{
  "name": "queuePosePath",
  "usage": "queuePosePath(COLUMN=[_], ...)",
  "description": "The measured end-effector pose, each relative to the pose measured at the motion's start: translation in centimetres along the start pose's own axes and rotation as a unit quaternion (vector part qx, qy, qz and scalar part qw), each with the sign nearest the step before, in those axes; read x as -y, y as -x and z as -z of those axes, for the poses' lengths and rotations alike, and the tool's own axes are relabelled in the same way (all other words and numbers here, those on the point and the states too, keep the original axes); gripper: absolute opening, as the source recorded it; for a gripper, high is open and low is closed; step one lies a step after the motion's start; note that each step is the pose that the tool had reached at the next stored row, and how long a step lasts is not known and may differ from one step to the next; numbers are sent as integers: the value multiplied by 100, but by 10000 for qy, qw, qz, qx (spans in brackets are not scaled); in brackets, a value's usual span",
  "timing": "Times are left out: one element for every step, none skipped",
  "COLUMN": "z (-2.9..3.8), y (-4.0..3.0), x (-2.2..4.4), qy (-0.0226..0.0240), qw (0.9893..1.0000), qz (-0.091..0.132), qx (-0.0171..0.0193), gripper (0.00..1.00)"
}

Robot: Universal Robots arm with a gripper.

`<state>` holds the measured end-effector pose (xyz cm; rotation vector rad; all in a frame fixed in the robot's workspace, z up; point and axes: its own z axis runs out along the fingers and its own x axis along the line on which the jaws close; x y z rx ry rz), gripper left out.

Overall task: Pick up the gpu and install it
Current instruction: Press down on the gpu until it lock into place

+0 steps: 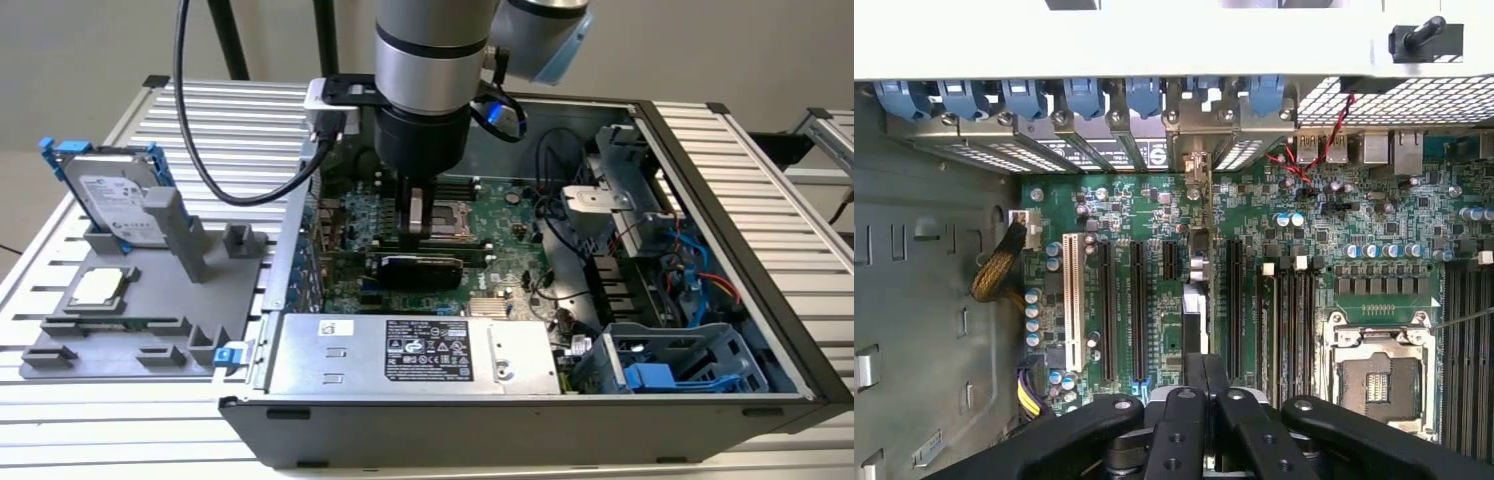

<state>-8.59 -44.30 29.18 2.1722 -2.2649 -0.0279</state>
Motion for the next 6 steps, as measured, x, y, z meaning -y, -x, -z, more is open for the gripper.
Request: queuePosePath(z=[0, 0, 0, 0, 0, 0], y=[0, 0, 0, 0, 0, 0], x=[0, 0, 0, 0, 0, 0], qy=[0, 0, 0, -1, -1, -1], qw=[10000, 10000, 10000, 10000, 10000, 10000], qz=[0, 0, 0, 0, 0, 0], qx=[-1, -1, -10, -18, -18, -19], gripper=[0, 0, 0, 0, 0, 0])
